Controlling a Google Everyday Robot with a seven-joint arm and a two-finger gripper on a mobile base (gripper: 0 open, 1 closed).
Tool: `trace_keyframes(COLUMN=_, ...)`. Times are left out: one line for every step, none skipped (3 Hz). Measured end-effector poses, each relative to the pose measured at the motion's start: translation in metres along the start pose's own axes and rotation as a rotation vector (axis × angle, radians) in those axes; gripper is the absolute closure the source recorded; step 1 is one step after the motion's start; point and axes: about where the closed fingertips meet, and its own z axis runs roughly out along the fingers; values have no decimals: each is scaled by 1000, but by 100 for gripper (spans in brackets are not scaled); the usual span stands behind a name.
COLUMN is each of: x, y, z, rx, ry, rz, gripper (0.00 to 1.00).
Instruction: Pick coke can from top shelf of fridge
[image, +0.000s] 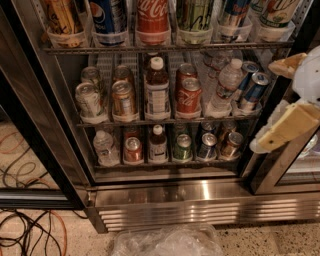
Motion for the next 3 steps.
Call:
trace_keyframes(x=-1, y=-3, z=14, rx=60, ry=-171, rz=4, gripper=0)
trace_keyframes(x=-13, y=-9, z=0, rx=109, ry=-241, rz=-24, gripper=0)
trace_keyframes(x=-13, y=-9, z=0, rx=103, ry=-241, rz=-26, gripper=0)
